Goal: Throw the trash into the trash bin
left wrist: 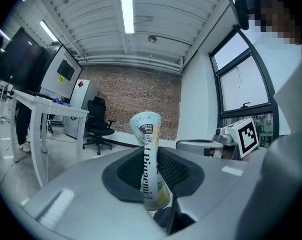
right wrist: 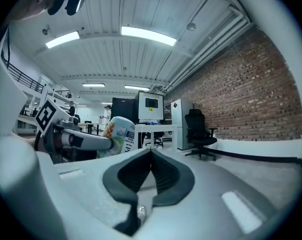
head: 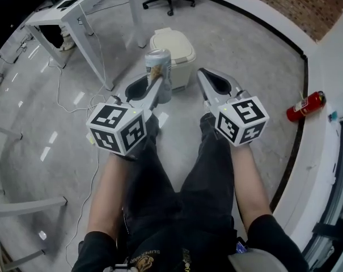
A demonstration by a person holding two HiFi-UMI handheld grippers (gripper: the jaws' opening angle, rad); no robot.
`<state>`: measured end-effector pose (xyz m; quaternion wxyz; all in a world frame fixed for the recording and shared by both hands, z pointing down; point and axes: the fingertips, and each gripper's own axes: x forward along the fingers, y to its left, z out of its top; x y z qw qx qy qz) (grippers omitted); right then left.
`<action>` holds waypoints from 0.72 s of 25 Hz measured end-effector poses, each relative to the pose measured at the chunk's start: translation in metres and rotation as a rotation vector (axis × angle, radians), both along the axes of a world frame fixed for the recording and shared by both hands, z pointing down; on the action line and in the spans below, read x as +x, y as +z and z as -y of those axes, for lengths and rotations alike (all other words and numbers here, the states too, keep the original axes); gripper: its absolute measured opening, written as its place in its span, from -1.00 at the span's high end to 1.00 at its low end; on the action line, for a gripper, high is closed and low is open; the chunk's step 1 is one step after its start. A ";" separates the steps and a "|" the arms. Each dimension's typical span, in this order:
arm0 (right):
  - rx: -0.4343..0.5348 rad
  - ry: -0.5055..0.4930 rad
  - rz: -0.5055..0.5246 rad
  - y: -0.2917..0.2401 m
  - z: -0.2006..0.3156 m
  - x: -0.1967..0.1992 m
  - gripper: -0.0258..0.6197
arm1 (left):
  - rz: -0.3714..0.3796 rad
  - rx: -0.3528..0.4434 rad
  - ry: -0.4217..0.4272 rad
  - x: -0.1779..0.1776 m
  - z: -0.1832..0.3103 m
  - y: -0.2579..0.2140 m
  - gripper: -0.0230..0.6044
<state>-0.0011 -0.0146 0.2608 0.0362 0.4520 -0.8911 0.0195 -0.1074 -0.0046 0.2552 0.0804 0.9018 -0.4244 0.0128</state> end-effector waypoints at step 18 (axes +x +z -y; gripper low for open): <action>-0.062 -0.006 -0.025 0.024 0.123 0.016 0.91 | 0.032 -0.049 -0.031 0.013 0.118 0.020 0.67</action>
